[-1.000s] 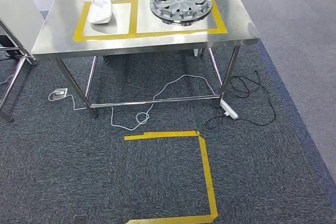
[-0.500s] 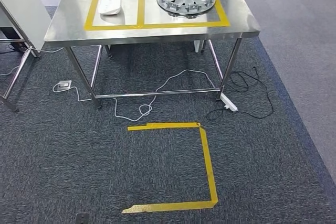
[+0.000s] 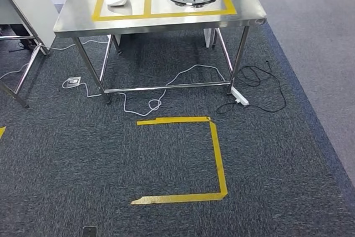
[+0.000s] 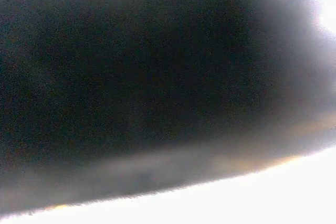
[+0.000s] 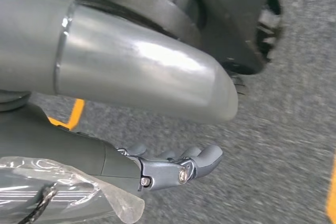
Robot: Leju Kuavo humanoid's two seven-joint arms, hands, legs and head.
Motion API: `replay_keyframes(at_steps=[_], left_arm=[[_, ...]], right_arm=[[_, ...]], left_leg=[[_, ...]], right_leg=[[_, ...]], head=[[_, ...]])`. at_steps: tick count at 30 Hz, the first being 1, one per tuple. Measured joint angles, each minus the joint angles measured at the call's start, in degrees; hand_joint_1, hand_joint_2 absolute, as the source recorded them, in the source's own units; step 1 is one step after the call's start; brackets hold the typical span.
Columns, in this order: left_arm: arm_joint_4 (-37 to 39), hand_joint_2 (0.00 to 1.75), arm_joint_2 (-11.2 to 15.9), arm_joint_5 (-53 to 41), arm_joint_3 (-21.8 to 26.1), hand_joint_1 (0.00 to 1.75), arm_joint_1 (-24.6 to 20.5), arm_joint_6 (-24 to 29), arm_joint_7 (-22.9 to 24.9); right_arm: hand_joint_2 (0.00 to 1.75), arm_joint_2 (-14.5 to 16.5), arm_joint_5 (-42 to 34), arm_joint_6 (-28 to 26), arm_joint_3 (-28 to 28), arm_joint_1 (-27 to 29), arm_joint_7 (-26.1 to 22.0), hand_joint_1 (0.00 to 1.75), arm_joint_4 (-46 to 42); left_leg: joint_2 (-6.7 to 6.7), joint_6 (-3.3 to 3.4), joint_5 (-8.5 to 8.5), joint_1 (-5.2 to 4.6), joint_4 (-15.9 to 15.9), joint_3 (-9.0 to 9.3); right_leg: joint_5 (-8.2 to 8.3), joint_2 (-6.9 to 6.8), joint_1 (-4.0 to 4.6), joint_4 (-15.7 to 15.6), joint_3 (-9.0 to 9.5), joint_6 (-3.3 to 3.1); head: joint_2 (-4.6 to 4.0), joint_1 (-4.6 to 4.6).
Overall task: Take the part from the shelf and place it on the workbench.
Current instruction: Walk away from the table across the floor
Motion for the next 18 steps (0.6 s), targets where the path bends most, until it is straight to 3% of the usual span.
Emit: replay_keyframes(at_steps=[1, 2, 3, 4, 6, 7, 9, 11, 12, 13, 14, 16, 18], left_arm=[[0.00, 0.00, 0.01, -0.09, 0.00, 0.00, -0.07, -0.13, -0.04], [0.00, 0.00, 0.01, -0.23, 0.00, 0.00, -0.16, -0.33, -0.10], [0.00, 0.00, -0.01, -0.41, 0.00, 0.00, -0.25, -0.61, -0.20], [0.00, 0.00, -0.04, -0.60, 0.00, 0.00, -0.31, -0.88, -0.32], [0.00, 0.00, -0.16, -0.79, 0.00, 0.00, -0.22, -1.19, -0.51], [0.00, 0.00, -0.20, -0.81, 0.00, 0.00, -0.16, -1.24, -0.57], [0.00, 0.00, -0.21, -0.83, 0.00, 0.00, -0.10, -1.29, -0.62], [0.00, 0.00, -0.21, -0.93, 0.00, 0.00, -0.05, -1.34, -0.63], [0.00, 0.00, -0.22, -0.99, 0.00, 0.00, -0.01, -1.37, -0.63], [0.00, 0.00, -0.21, -1.06, 0.00, 0.00, 0.03, -1.42, -0.63], [0.00, 0.00, -0.21, -1.12, 0.00, 0.00, 0.05, -1.49, -0.64], [0.00, 0.00, -0.25, -1.19, 0.00, 0.00, 0.07, -1.61, -0.68], [0.00, 0.00, -0.27, -1.21, 0.00, 0.00, 0.05, -1.66, -0.74]], right_arm=[[0.00, 0.00, 0.02, 0.05, 0.00, 0.01, 0.00, 0.00, 0.00], [0.00, 0.00, 0.04, 0.08, 0.00, 0.02, -0.01, 0.00, 0.00], [0.00, 0.00, 0.07, 0.10, 0.00, 0.01, -0.02, 0.00, 0.00], [0.00, 0.00, 0.09, 0.10, 0.00, 0.01, -0.03, 0.00, 0.00], [0.00, -0.02, 0.11, 0.12, 0.00, 0.04, -0.06, 0.00, 0.00], [0.00, -0.03, 0.11, 0.13, 0.00, 0.12, -0.06, 0.00, 0.00], [0.00, -0.05, 0.12, 0.14, 0.00, 0.29, -0.06, 0.00, 0.00], [0.00, -0.06, 0.20, 0.19, -0.01, 0.35, -0.07, 0.00, 0.00], [0.00, -0.07, 0.27, 0.24, -0.01, 0.38, -0.07, 0.00, 0.00], [0.00, -0.08, 0.35, 0.30, -0.01, 0.43, -0.07, 0.00, 0.00], [0.00, -0.10, 0.44, 0.36, 0.00, 0.49, -0.07, 0.00, 0.00], [0.00, -0.17, 0.56, 0.44, 0.00, 0.49, -0.07, 0.00, 0.00], [0.00, -0.21, 0.65, 0.46, 0.00, 0.39, -0.08, 0.00, 0.00]], left_leg=[[0.00, 0.08, 0.04, -0.02, -4.43, 3.53], [-0.03, 0.30, -1.02, -0.06, -9.13, 6.75], [-0.05, 0.63, -2.30, -0.13, -12.74, 9.05], [-0.07, 1.02, -3.36, -0.26, -14.92, 10.22], [0.07, 1.94, -3.12, -0.31, -15.50, 9.87], [0.20, 2.39, -2.63, -0.28, -15.50, 9.51], [0.45, 3.06, -1.50, -0.20, -15.54, 8.48], [0.55, 3.18, -0.46, -0.31, -15.47, 7.14], [0.58, 3.11, 0.03, -0.35, -15.41, 6.48], [0.61, 3.01, 0.46, -0.38, -15.34, 5.87], [0.61, 2.90, 0.82, -0.38, -15.25, 5.37], [0.58, 2.56, 1.34, -0.45, -14.97, 4.65], [0.59, 2.25, 1.56, -0.68, -14.55, 4.16]], right_leg=[[0.49, 0.04, 0.04, 0.59, -1.12, 0.21], [0.92, 0.06, 0.11, 1.11, -1.96, 0.45], [1.39, 0.03, 0.16, 1.50, -2.51, 0.72], [1.86, -0.01, 0.17, 1.69, -2.82, 1.01], [2.52, 0.00, 0.02, 1.84, -3.19, 1.60], [1.77, 0.13, -0.09, 2.59, -3.64, 1.93], [-2.41, 0.45, -0.35, 7.76, -5.68, 2.61], [-7.22, 0.54, -0.50, 15.56, -7.92, 3.07], [-8.39, 0.54, -0.53, 17.83, -8.06, 3.15], [-8.49, 0.54, -0.54, 17.79, -6.99, 3.15], [-7.68, 0.54, -0.54, 15.27, -4.63, 3.06], [-5.62, 0.57, -0.51, 6.15, 2.01, 2.75], [-4.87, 0.62, -0.43, 0.18, 5.84, 2.31]], head=[[-0.01, -0.01], [-0.01, -0.01], [-0.01, 0.01], [-0.01, 0.03], [-0.01, 0.02], [-0.01, 0.06], [-0.02, 0.19], [-0.02, 0.30], [-0.02, 0.29], [-0.02, 0.28], [-0.02, 0.28], [-0.01, 0.30], [-0.01, 0.25]])
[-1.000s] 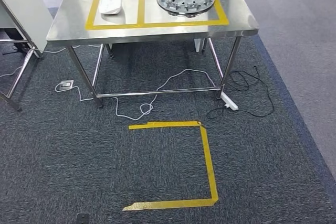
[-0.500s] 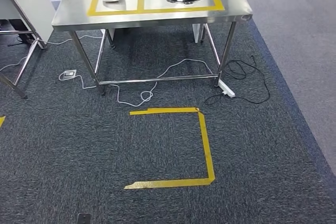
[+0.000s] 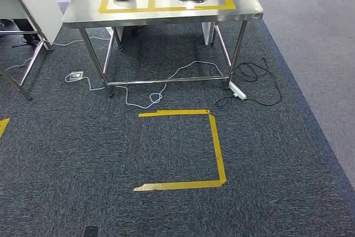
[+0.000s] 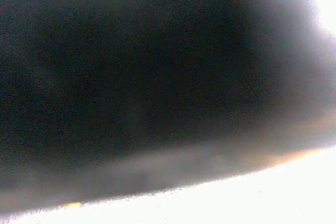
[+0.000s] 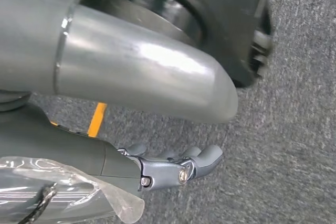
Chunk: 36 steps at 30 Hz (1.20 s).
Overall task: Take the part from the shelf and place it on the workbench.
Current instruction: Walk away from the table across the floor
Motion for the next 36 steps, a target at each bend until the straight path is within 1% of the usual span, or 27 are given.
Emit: replay_keyframes(at_steps=[1, 3, 4, 7, 10, 14, 16, 17, 18, 19, 20, 22, 23, 24, 25, 26, 27, 28, 29, 30, 32, 33, 34, 35, 36], left_arm=[[0.00, 0.00, 0.01, -0.01, 0.00, 0.00, -0.02, -0.01, -0.03], [0.00, 0.00, 0.03, -0.01, 0.00, 0.00, -0.04, -0.01, -0.05], [0.00, 0.00, 0.04, -0.01, 0.00, 0.00, -0.02, 0.00, -0.06], [0.00, 0.00, 0.07, -0.01, 0.00, 0.00, -0.03, 0.00, -0.06], [0.00, 0.00, 0.09, -0.01, 0.00, 0.00, -0.01, -0.01, -0.06], [0.00, 0.00, 0.11, -0.01, 0.00, 0.00, 0.03, -0.01, -0.07], [0.00, 0.00, 0.09, -0.04, 0.01, 0.00, 0.03, 0.01, -0.10], [0.00, 0.00, 0.03, -0.07, 0.01, 0.00, 0.03, 0.05, -0.15], [0.00, 0.00, -0.04, -0.09, 0.02, 0.00, 0.02, 0.11, -0.22], [0.00, 0.00, -0.13, -0.13, 0.03, 0.00, -0.02, 0.17, -0.31], [0.00, 0.00, -0.25, -0.14, 0.04, 0.00, -0.05, 0.23, -0.37], [0.00, 0.00, -0.40, -0.14, 0.10, 0.00, 0.00, 0.27, -0.41], [0.00, 0.00, -0.45, -0.09, 0.15, 0.00, 0.09, 0.27, -0.41], [0.00, 0.00, -0.47, -0.03, 0.21, 0.00, 0.16, 0.27, -0.41], [0.00, 0.00, -0.49, 0.04, 0.26, 0.00, 0.19, 0.24, -0.41], [0.00, 0.00, -0.52, 0.11, 0.29, 0.00, 0.20, 0.20, -0.41], [0.00, 0.00, -0.54, 0.17, 0.32, 0.00, 0.18, 0.15, -0.41], [0.00, 0.00, -0.55, 0.23, 0.34, 0.00, 0.12, 0.09, -0.41], [0.00, 0.00, -0.55, 0.28, 0.38, 0.00, 0.09, 0.04, -0.41], [0.00, 0.00, -0.52, 0.33, 0.43, 0.00, 0.11, 0.00, -0.41], [0.00, 0.00, -0.49, 0.44, 0.65, 0.00, 0.33, -0.05, -0.41], [0.00, 0.00, -0.48, 0.48, 0.82, 0.00, 0.48, -0.06, -0.41], [0.00, 0.00, -0.48, 0.52, 1.01, 0.00, 0.56, -0.07, -0.41], [0.00, 0.00, -0.48, 0.54, 1.17, 0.00, 0.56, -0.07, -0.41], [0.00, 0.00, -0.48, 0.53, 1.30, 0.00, 0.52, -0.08, -0.41]], right_arm=[[0.00, -0.01, 0.04, 0.01, 0.00, 0.02, 0.00, 0.00, 0.00], [0.00, -0.03, 0.10, 0.05, -0.01, 0.22, 0.01, 0.00, 0.00], [0.00, -0.03, 0.13, 0.08, -0.02, 0.29, 0.01, 0.00, 0.00], [0.00, -0.03, 0.13, 0.10, -0.02, 0.26, -0.01, 0.00, 0.00], [0.00, -0.03, 0.15, 0.11, -0.02, 0.28, -0.01, 0.00, 0.00], [0.00, -0.03, 0.32, 0.11, -0.02, 0.30, 0.01, 0.00, 0.00], [0.00, -0.03, 0.45, 0.12, -0.02, 0.29, 0.01, 0.00, 0.00], [0.00, -0.05, 0.52, 0.13, -0.02, 0.29, 0.00, 0.00, 0.00], [0.00, -0.08, 0.59, 0.13, -0.02, 0.30, -0.02, 0.00, 0.00], [0.00, -0.10, 0.67, 0.14, -0.02, 0.30, -0.04, 0.00, 0.00], [0.00, -0.12, 0.75, 0.14, -0.02, 0.31, -0.05, 0.00, 0.00], [0.00, -0.12, 0.85, 0.15, -0.02, 0.37, -0.05, 0.00, 0.00], [0.00, -0.12, 0.93, 0.15, -0.02, 0.42, -0.05, 0.00, 0.00], [0.00, -0.12, 1.05, 0.16, -0.02, 0.50, -0.05, 0.00, 0.00], [0.00, -0.12, 1.20, 0.16, -0.02, 0.56, -0.04, 0.00, 0.00], [0.00, -0.12, 1.34, 0.17, -0.01, 0.60, -0.04, 0.00, 0.00], [0.00, -0.11, 1.46, 0.18, -0.01, 0.60, -0.04, 0.00, 0.01], [0.00, -0.11, 1.57, 0.21, 0.01, 0.59, -0.05, 0.00, 0.01], [0.00, -0.11, 1.68, 0.24, 0.02, 0.57, -0.05, 0.00, 0.02], [0.00, -0.11, 1.78, 0.26, 0.02, 0.56, -0.04, 0.00, 0.02], [0.00, -0.14, 1.98, 0.28, 0.03, 0.54, -0.04, 0.00, 0.02], [0.00, -0.15, 2.09, 0.27, 0.02, 0.49, -0.05, 0.00, 0.02], [0.00, -0.16, 2.21, 0.27, 0.02, 0.44, -0.06, 0.00, 0.02], [0.00, -0.16, 2.29, 0.26, 0.02, 0.44, -0.07, 0.00, 0.02], [0.00, -0.16, 2.38, 0.26, 0.02, 0.47, -0.08, 0.00, 0.02]], left_leg=[[0.01, 0.21, 0.10, -0.13, 0.20, -0.23], [0.00, 0.76, 0.26, -0.16, 0.44, -0.50], [-0.01, 0.88, 0.43, -0.09, 0.42, -0.57], [-0.03, 0.55, 0.60, 0.16, 0.35, -0.70], [-0.04, 0.44, 0.66, 0.21, 0.40, -0.77], [-0.05, 0.39, 0.72, 0.16, 0.55, -0.92], [-0.12, 0.38, 0.86, 0.14, 0.55, -1.12], [-0.21, 0.37, 1.13, 0.34, 0.22, -1.10], [-0.34, 0.40, 1.42, 0.55, -0.14, -1.10], [-0.52, 0.48, 1.71, 0.77, -0.50, -1.13], [-0.72, 0.52, 1.95, 0.97, -0.75, -1.21], [-1.21, 0.57, 2.11, 0.97, -0.66, -1.68], [-1.53, 0.51, 2.17, 0.98, -0.56, -1.87], [-1.93, 0.42, 2.23, 1.02, -0.45, -2.01], [-2.48, 0.25, 2.27, 1.11, -0.28, -2.13], [-3.06, 0.04, 2.29, 1.22, -0.09, -2.23], [-3.68, -0.26, 2.31, 1.32, 0.13, -2.37], [-4.30, -0.65, 2.31, 1.32, 0.48, -2.61], [-4.77, -1.05, 2.36, 1.29, 0.73, -2.89], [-5.26, -1.46, 2.49, 1.27, 0.91, -3.19], [-6.06, -2.18, 2.80, 1.44, 1.02, -3.71], [-5.70, -2.45, 2.49, 1.53, 1.41, -4.02], [-4.80, -2.68, 1.45, 1.57, 2.69, -4.67], [-3.63, -2.83, -0.28, 1.56, 5.06, -5.69], [-2.36, -2.95, -2.58, 1.52, 8.66, -7.18]], right_leg=[[-0.13, 0.00, 0.05, -0.73, 0.31, -0.12], [0.19, -0.08, 0.15, -0.71, 0.06, -0.21], [0.23, -0.12, 0.25, -0.66, -0.10, -0.30], [0.28, -0.21, 0.50, -0.57, -0.54, -0.66], [0.35, -0.28, 0.53, -0.50, -0.64, -0.79], [0.44, -0.31, 0.50, -0.40, -0.53, -0.70], [0.60, -0.41, 0.48, -0.44, -0.35, -0.50], [0.50, -0.45, 0.49, -0.38, -0.43, -0.38], [-0.03, -0.41, 0.52, 0.10, -0.71, -0.20], [-1.21, -0.31, 0.50, 1.59, -1.48, 0.03], [-3.02, -0.16, 0.37, 4.40, -2.83, 0.32], [-6.92, 0.01, -0.03, 12.44, -6.48, 1.01], [-7.89, 0.02, -0.25, 15.54, -7.92, 1.32], [-7.70, 0.03, -0.45, 16.60, -8.37, 1.56], [-6.24, 0.12, -0.67, 14.99, -7.54, 1.78], [-4.09, 0.46, -0.93, 11.42, -5.72, 1.98], [-2.37, 1.57, -1.21, 7.06, -3.44, 2.12], [-1.18, 2.66, -1.38, 3.31, -1.63, 1.97], [-0.80, 3.48, -1.44, 1.16, -0.62, 1.62], [-0.97, 3.95, -1.37, 0.32, -0.26, 1.10], [-0.76, 2.92, -1.12, 0.46, -0.36, -0.13], [-0.55, 2.33, -1.07, 0.49, -0.35, -0.67], [-0.32, 1.65, -1.06, 0.45, -0.38, -1.15], [-0.11, 0.91, -1.06, 0.39, -0.57, -1.53], [-0.01, 0.12, -0.93, 0.40, -0.69, -1.76]], head=[[-0.01, -0.04], [-0.01, -0.06], [0.00, -0.07], [0.01, -0.06], [-0.01, -0.07], [0.00, -0.07], [0.01, -0.07], [0.00, -0.08], [0.00, 0.00], [0.00, 0.14], [0.00, 0.28], [0.01, 0.47], [0.01, 0.47], [0.01, 0.45], [0.01, 0.46], [0.01, 0.46], [0.00, 0.46], [-0.01, 0.49], [-0.01, 0.47], [0.00, 0.45], [0.01, 0.40], [0.01, 0.38], [0.01, 0.21], [0.01, 0.03], [0.01, -0.14]])
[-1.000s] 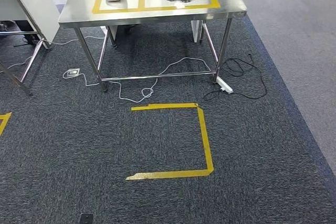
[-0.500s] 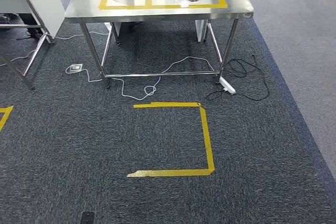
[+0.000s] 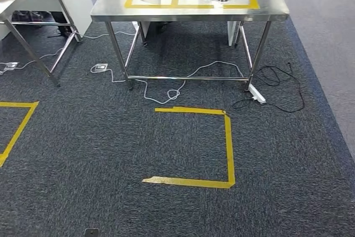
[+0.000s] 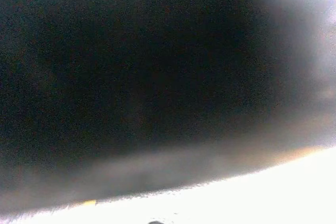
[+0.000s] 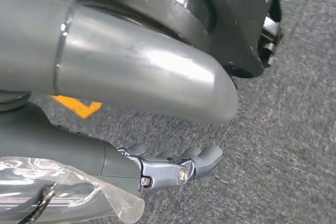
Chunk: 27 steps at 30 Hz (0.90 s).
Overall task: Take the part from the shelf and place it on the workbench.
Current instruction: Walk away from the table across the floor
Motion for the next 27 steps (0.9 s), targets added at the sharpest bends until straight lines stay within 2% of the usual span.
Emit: replay_keyframes(at_steps=[1, 2, 3, 4, 5, 6, 8, 9, 11, 12, 14, 15, 16, 17, 18, 19, 20, 21, 22, 23, 24, 25, 27], left_arm=[[0.00, 0.00, 0.00, -0.03, 0.11, 0.00, -0.04, -0.01, 0.01], [0.00, 0.00, 0.00, -0.12, 0.21, 0.00, -0.01, -0.01, 0.04], [0.00, 0.00, 0.00, -0.25, 0.30, 0.00, 0.09, -0.01, 0.13], [0.00, 0.00, 0.01, -0.42, 0.37, 0.00, 0.21, -0.01, 0.25], [0.00, 0.00, 0.02, -0.64, 0.42, 0.00, 0.31, 0.00, 0.38], [0.00, 0.00, 0.04, -0.84, 0.44, 0.00, 0.35, 0.01, 0.49], [0.00, 0.00, 0.07, -1.15, 0.46, 0.00, 0.13, 0.02, 0.63], [0.00, 0.00, 0.07, -1.21, 0.47, 0.00, 0.04, 0.02, 0.68], [0.00, 0.00, 0.06, -1.27, 0.48, 0.00, 0.18, 0.03, 0.82], [0.00, 0.00, 0.05, -1.35, 0.50, 0.00, 0.38, 0.04, 0.89], [0.00, 0.00, 0.01, -1.74, 0.54, 0.00, 0.48, 0.12, 0.98], [0.00, 0.00, -0.06, -2.02, 0.54, 0.00, 0.37, 0.17, 0.98], [0.00, 0.00, -0.12, -2.27, 0.54, 0.00, 0.22, 0.24, 0.97], [0.00, 0.00, -0.17, -2.52, 0.54, 0.00, 0.11, 0.30, 0.96], [0.00, 0.00, -0.20, -2.71, 0.54, 0.00, 0.11, 0.36, 0.95], [0.00, 0.00, -0.20, -2.87, 0.54, 0.00, 0.16, 0.41, 0.94], [0.00, 0.00, -0.21, -3.05, 0.55, 0.00, 0.21, 0.45, 0.93], [0.00, 0.00, -0.23, -3.21, 0.55, 0.00, 0.22, 0.47, 0.92], [0.00, 0.00, -0.29, -3.37, 0.55, 0.00, 0.17, 0.50, 0.90], [0.00, 0.00, -0.36, -3.58, 0.54, 0.00, 0.06, 0.55, 0.88], [0.00, 0.00, -0.42, -3.75, 0.54, 0.00, -0.02, 0.61, 0.85], [0.00, 0.00, -0.47, -3.90, 0.54, 0.00, -0.04, 0.68, 0.83], [0.00, 0.00, -0.45, -4.05, 0.54, 0.00, 0.13, 0.80, 0.77]], right_arm=[[0.00, 0.00, 0.05, 0.00, 0.00, 0.09, 0.01, 0.00, 0.00], [0.00, 0.00, 0.11, -0.01, 0.00, 0.16, 0.01, 0.00, 0.00], [0.00, 0.00, 0.20, -0.02, 0.00, 0.18, 0.01, 0.00, 0.00], [0.00, 0.01, 0.28, -0.05, 0.00, 0.12, 0.01, 0.00, 0.00], [0.00, 0.02, 0.37, -0.08, 0.00, 0.04, 0.01, 0.00, 0.00], [0.00, 0.05, 0.45, -0.10, 0.00, -0.05, -0.01, 0.00, 0.00], [0.00, 0.13, 0.55, -0.12, 0.00, -0.13, -0.03, 0.00, 0.00], [0.00, 0.15, 0.59, -0.14, 0.00, -0.15, -0.05, 0.00, 0.00], [0.00, 0.16, 0.68, -0.17, 0.00, -0.32, -0.10, 0.00, 0.00], [0.00, 0.15, 0.74, -0.19, 0.00, -0.44, -0.13, 0.00, 0.00], [0.00, 0.15, 0.84, -0.24, 0.01, -0.54, -0.22, 0.00, 0.00], [0.00, 0.15, 0.86, -0.27, 0.02, -0.45, -0.25, 0.00, 0.00], [0.00, 0.15, 0.87, -0.30, 0.02, -0.32, -0.26, 0.00, 0.00], [0.00, 0.15, 0.90, -0.32, 0.02, -0.16, -0.25, 0.00, 0.00], [0.00, 0.15, 0.92, -0.34, 0.02, 0.00, -0.24, 0.00, 0.00], [0.00, 0.15, 0.94, -0.37, 0.02, 0.14, -0.22, 0.00, 0.00], [0.00, 0.15, 0.96, -0.40, 0.02, 0.23, -0.21, 0.00, 0.00], [0.00, 0.15, 0.95, -0.43, 0.02, 0.27, -0.21, 0.00, 0.00], [0.00, 0.15, 0.94, -0.45, 0.02, 0.26, -0.23, 0.00, 0.00], [0.00, 0.15, 0.91, -0.46, 0.02, 0.27, -0.27, 0.00, 0.00], [0.00, 0.15, 0.89, -0.46, 0.02, 0.29, -0.31, 0.00, 0.00], [0.00, 0.12, 0.86, -0.46, 0.02, 0.32, -0.35, 0.00, 0.00], [0.00, 0.11, 0.81, -0.47, 0.01, 0.32, -0.40, 0.00, 0.00]], left_leg=[[0.64, -0.09, -2.19, 0.00, 4.14, -1.65], [0.91, -0.13, -3.66, -0.01, 7.60, -2.91], [1.03, -0.09, -4.08, -0.01, 9.44, -3.34], [1.18, 0.03, -3.32, -0.04, 8.89, -2.63], [1.54, 0.26, -1.68, -0.09, 6.12, -0.88], [2.48, 0.60, 0.25, -0.22, 2.03, 1.46], [4.75, 1.30, 2.25, -0.71, -4.92, 5.04], [5.39, 1.60, 2.37, -0.92, -6.52, 5.68], [4.69, 2.11, 2.27, -1.06, -7.13, 5.47], [4.13, 2.42, 2.47, -0.97, -7.33, 5.41], [2.99, 3.11, 2.98, -0.68, -7.71, 5.30], [2.39, 3.36, 3.19, -0.58, -7.75, 5.16], [1.69, 3.54, 3.34, -0.56, -7.73, 4.94], [0.92, 3.61, 3.47, -0.58, -7.70, 4.76], [0.12, 3.60, 3.57, -0.60, -7.68, 4.66], [-0.71, 3.53, 3.66, -0.62, -7.65, 4.61], [-1.55, 3.44, 3.74, -0.62, -7.62, 4.62], [-2.35, 3.33, 3.80, -0.62, -7.57, 4.62], [-3.06, 3.17, 3.84, -0.70, -7.46, 4.56], [-3.79, 2.95, 3.91, -0.76, -7.34, 4.42], [-4.44, 2.65, 4.00, -0.77, -7.27, 4.22], [-5.08, 2.29, 4.13, -0.75, -7.25, 3.98], [-6.07, 1.56, 4.38, -0.58, -7.21, 3.53]], right_leg=[[0.06, -0.81, 0.15, 0.03, -0.19, -0.13], [0.10, -1.64, 0.29, 0.06, -0.34, -0.19], [0.13, -2.46, 0.42, 0.08, -0.45, -0.22], [0.12, -3.21, 0.53, 0.10, -0.47, -0.23], [0.11, -3.91, 0.64, 0.11, -0.40, -0.22], [0.06, -4.56, 0.74, 0.11, -0.29, -0.17], [-0.15, -5.78, 1.13, 0.27, -0.21, 0.16], [-0.23, -6.37, 1.28, 0.35, -0.26, 0.36], [-0.27, -7.51, 1.38, 0.35, -0.25, 0.83], [-0.51, -7.03, 1.29, 0.52, -0.29, 1.17], [-2.69, -3.91, 1.03, 3.45, -1.59, 1.82], [-4.59, -1.93, 0.89, 6.75, -3.16, 2.05], [-6.62, -0.78, 0.83, 10.94, -5.13, 2.13], [-8.08, -0.33, 0.81, 14.80, -6.98, 2.19], [-8.52, -0.15, 0.81, 17.16, -8.17, 2.17], [-7.73, -0.05, 0.81, 17.22, -8.32, 2.10], [-5.88, 0.19, 0.81, 14.86, -7.33, 1.97], [-3.51, 0.92, 0.78, 10.85, -5.50, 1.79], [-1.72, 2.34, 0.71, 6.63, -3.59, 1.59], [-0.59, 3.61, 0.61, 3.31, -2.13, 1.42], [-0.19, 4.55, 0.55, 1.33, -1.26, 1.25], [-0.32, 4.86, 0.56, 0.62, -0.85, 1.06], [-0.02, 3.54, 0.48, 0.31, -0.55, 0.45]], head=[[-0.01, -0.14], [-0.01, -0.13], [-0.01, -0.13], [-0.01, -0.13], [-0.01, -0.14], [0.00, -0.14], [0.00, -0.16], [0.00, -0.14], [0.00, -0.13], [0.00, -0.08], [0.00, 0.13], [0.01, 0.25], [0.01, 0.33], [0.01, 0.32], [0.01, 0.31], [0.00, 0.32], [0.00, 0.30], [0.00, 0.31], [0.00, 0.32], [0.01, 0.30], [0.01, 0.30], [0.01, 0.29], [0.01, 0.32]])
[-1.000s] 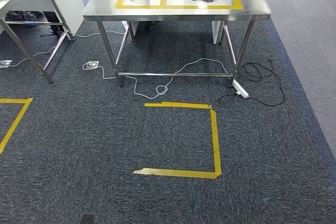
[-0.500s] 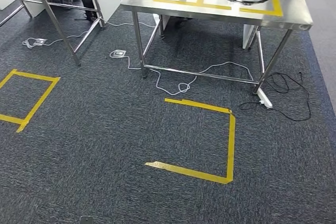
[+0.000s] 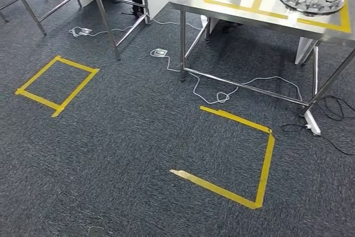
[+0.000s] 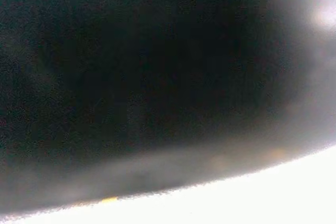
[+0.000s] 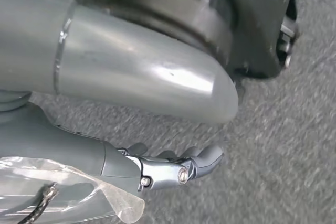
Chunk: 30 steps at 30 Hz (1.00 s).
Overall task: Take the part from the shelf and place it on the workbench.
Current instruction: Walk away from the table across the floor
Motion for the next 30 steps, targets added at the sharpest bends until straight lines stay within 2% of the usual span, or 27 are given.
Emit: replay_keyframes(at_steps=[1, 2, 4, 5, 6, 7, 8, 9, 11, 12, 13, 16, 17, 18, 20, 21, 22, 23, 24, 25, 26, 27, 28, 29, 30], left_arm=[[0.01, 0.00, -0.01, -0.02, 0.00, 0.00, 0.10, 0.06, -0.04], [0.01, 0.00, -0.01, -0.04, 0.00, 0.00, 0.12, 0.11, -0.08], [0.02, 0.00, -0.06, -0.11, 0.00, 0.00, -0.05, 0.18, -0.19], [0.02, 0.00, -0.06, -0.16, 0.00, 0.00, -0.14, 0.20, -0.23], [0.02, 0.00, -0.06, -0.20, 0.00, 0.00, -0.14, 0.21, -0.26], [0.02, 0.00, -0.06, -0.23, 0.00, 0.00, -0.06, 0.22, -0.27], [0.02, 0.00, -0.06, -0.25, 0.00, 0.00, 0.03, 0.23, -0.27], [0.02, 0.00, -0.05, -0.26, 0.00, 0.00, 0.09, 0.23, -0.27], [0.02, 0.00, -0.06, -0.29, 0.00, 0.00, -0.06, 0.26, -0.27], [0.02, 0.00, -0.07, -0.33, 0.00, 0.00, -0.19, 0.27, -0.27], [0.02, 0.00, -0.08, -0.38, 0.00, 0.00, -0.28, 0.28, -0.28], [0.02, 0.00, -0.09, -0.43, 0.01, 0.00, -0.09, 0.32, -0.29], [0.02, 0.00, -0.10, -0.43, 0.01, 0.00, 0.01, 0.36, -0.30], [0.02, 0.00, -0.14, -0.43, 0.02, 0.00, 0.05, 0.40, -0.30], [0.02, 0.00, -0.26, -0.43, 0.02, 0.00, -0.10, 0.45, -0.32], [0.02, 0.00, -0.32, -0.43, 0.02, 0.00, -0.17, 0.45, -0.33], [0.02, 0.00, -0.36, -0.43, 0.03, 0.00, -0.17, 0.45, -0.34], [0.02, 0.00, -0.38, -0.43, 0.03, 0.00, -0.11, 0.45, -0.36], [0.02, 0.00, -0.38, -0.43, 0.04, 0.00, -0.06, 0.46, -0.36], [0.02, 0.00, -0.39, -0.43, 0.06, 0.00, -0.04, 0.46, -0.38], [0.02, 0.00, -0.44, -0.43, 0.07, 0.00, -0.07, 0.46, -0.39], [0.02, 0.00, -0.49, -0.43, 0.08, 0.00, -0.18, 0.46, -0.41], [0.02, 0.00, -0.54, -0.43, 0.09, 0.00, -0.27, 0.46, -0.43], [0.02, 0.00, -0.57, -0.43, 0.10, 0.00, -0.32, 0.46, -0.43], [0.02, 0.00, -0.57, -0.43, 0.13, 0.00, -0.29, 0.46, -0.44]], right_arm=[[0.00, 0.00, -0.02, -0.01, -0.01, -0.05, -0.03, 0.00, -0.01], [0.00, 0.02, -0.03, -0.01, -0.01, -0.06, -0.07, 0.00, -0.01], [0.00, 0.02, -0.03, 0.01, -0.01, 0.13, -0.10, 0.00, -0.02], [0.00, 0.02, -0.02, 0.02, -0.01, 0.28, -0.11, 0.00, -0.02], [0.00, 0.02, -0.02, 0.03, -0.02, 0.39, -0.10, 0.00, -0.02], [0.00, 0.02, -0.03, 0.02, -0.02, 0.42, -0.10, 0.00, -0.02], [0.00, 0.02, -0.05, 0.02, -0.03, 0.35, -0.10, 0.00, -0.02], [0.00, 0.03, -0.08, 0.02, -0.02, 0.26, -0.10, 0.00, -0.02], [0.00, 0.04, -0.11, 0.02, -0.02, 0.14, -0.11, 0.00, -0.02], [0.00, 0.04, -0.12, 0.02, -0.02, 0.12, -0.11, 0.00, -0.02], [0.00, 0.04, -0.12, 0.02, -0.03, 0.11, -0.12, 0.00, -0.02], [0.00, 0.04, -0.12, 0.02, -0.03, -0.12, -0.13, 0.00, -0.03], [0.00, 0.04, -0.12, 0.02, -0.03, -0.21, -0.13, 0.00, -0.03], [0.00, 0.04, -0.11, 0.02, -0.03, -0.25, -0.14, 0.00, -0.04], [0.00, 0.04, -0.10, 0.03, -0.03, -0.11, -0.15, 0.00, -0.03], [0.00, 0.04, -0.07, 0.03, -0.03, 0.00, -0.15, 0.00, -0.03], [0.00, 0.04, -0.04, 0.03, -0.03, 0.09, -0.14, 0.00, -0.02], [0.00, 0.04, 0.00, 0.03, -0.04, 0.16, -0.14, 0.00, -0.02], [0.00, 0.04, 0.04, 0.03, -0.04, 0.22, -0.16, 0.00, -0.02], [0.00, 0.04, 0.08, 0.03, -0.04, 0.22, -0.21, 0.00, -0.02], [0.00, 0.04, 0.13, 0.03, -0.04, 0.21, -0.26, 0.00, -0.02], [0.00, 0.04, 0.16, 0.03, -0.04, 0.22, -0.32, 0.00, -0.02], [0.00, 0.04, 0.19, 0.03, -0.05, 0.20, -0.37, 0.00, -0.02], [0.00, 0.03, 0.22, 0.04, -0.05, 0.18, -0.40, 0.00, -0.02], [0.00, 0.02, 0.22, 0.04, -0.05, 0.17, -0.43, 0.00, -0.02]], left_leg=[[0.65, -0.31, -0.48, -0.04, 0.60, -0.38], [2.04, -0.62, -1.71, -0.10, 2.29, -1.19], [5.64, -1.18, -5.87, -0.09, 9.08, -4.16], [6.61, -1.42, -7.73, 0.03, 13.02, -5.83], [7.06, -1.57, -8.68, 0.13, 15.76, -6.90], [7.28, -1.63, -8.47, 0.20, 16.42, -6.96], [7.53, -1.60, -7.21, 0.24, 14.78, -5.87], [8.16, -1.44, -5.30, 0.22, 11.19, -3.79], [10.66, -0.77, -2.58, -0.14, 3.20, 0.57], [11.55, -0.39, -2.09, -0.35, 0.81, 1.77], [11.94, -0.06, -2.16, -0.53, -0.17, 2.17], [10.56, 0.71, -1.97, -0.53, -0.47, 1.96], [10.03, 1.02, -1.75, -0.39, -0.70, 1.99], [9.36, 1.38, -1.49, -0.23, -0.92, 2.01], [8.05, 1.89, -1.13, -0.06, -1.09, 1.85], [7.27, 2.02, -1.05, -0.06, -1.07, 1.72], [6.46, 2.09, -1.00, -0.08, -1.05, 1.66], [5.65, 2.09, -0.98, -0.09, -1.02, 1.66], [4.78, 2.07, -0.97, -0.09, -0.98, 1.72], [3.95, 2.02, -0.96, -0.09, -0.96, 1.81], [3.16, 1.92, -0.95, -0.06, -0.93, 1.88], [2.39, 1.72, -1.00, -0.15, -0.77, 1.85], [1.70, 1.43, -1.03, -0.18, -0.65, 1.71], [1.04, 1.06, -1.02, -0.15, -0.54, 1.47], [0.39, 0.64, -0.97, -0.12, -0.45, 1.20]], right_leg=[[0.22, -0.72, -0.08, -0.15, 0.12, -0.35], [0.41, -1.58, -0.19, -0.31, 0.08, -0.65], [0.48, -3.47, -0.11, -0.39, -0.02, -0.97], [0.44, -4.50, -0.02, -0.37, -0.08, -1.04], [0.40, -5.44, 0.04, -0.36, -0.13, -1.07], [0.36, -6.29, 0.07, -0.35, -0.16, -1.06], [0.31, -7.04, 0.10, -0.35, -0.13, -1.02], [0.24, -7.74, 0.14, -0.35, -0.02, -0.94], [-0.03, -9.04, 0.41, -0.28, 0.24, -0.58], [-0.19, -9.67, 0.57, -0.24, 0.33, -0.32], [-0.30, -10.20, 0.70, -0.21, 0.39, -0.07], [-0.46, -11.25, 0.66, -0.29, 0.62, 0.60], [-0.86, -10.38, 0.57, 0.05, 0.50, 0.93], [-1.85, -8.84, 0.45, 1.34, -0.08, 1.26], [-5.50, -5.01, 0.24, 7.89, -3.12, 1.76], [-7.38, -4.06, 0.19, 12.33, -5.27, 1.89], [-8.42, -3.71, 0.18, 15.87, -7.11, 2.00], [-8.24, -3.60, 0.17, 17.37, -8.05, 2.03], [-6.93, -3.49, 0.15, 16.62, -7.94, 2.00], [-4.69, -3.07, 0.09, 13.46, -6.66, 1.89], [-2.31, -1.81, -0.01, 9.17, -4.81, 1.70], [-0.64, -0.34, -0.16, 4.96, -3.00, 1.46], [0.28, 0.90, -0.23, 1.98, -1.70, 1.22], [0.44, 1.70, -0.23, 0.45, -0.99, 0.95], [0.25, 1.52, -0.15, 0.01, -0.68, 0.68]], head=[[0.00, -0.17], [0.00, -0.47], [0.00, -1.04], [-0.01, -1.15], [-0.01, -1.13], [-0.01, -1.14], [-0.02, -1.15], [-0.02, -1.16], [-0.01, -1.15], [-0.01, -1.13], [-0.01, -1.13], [-0.01, -1.22], [-0.01, -1.14], [0.00, -1.01], [0.00, -0.72], [0.00, -0.67], [0.00, -0.68], [0.00, -0.69], [0.00, -0.69], [-0.01, -0.69], [-0.01, -0.68], [-0.01, -0.69], [-0.01, -0.72], [-0.01, -0.72], [-0.01, -0.74]])
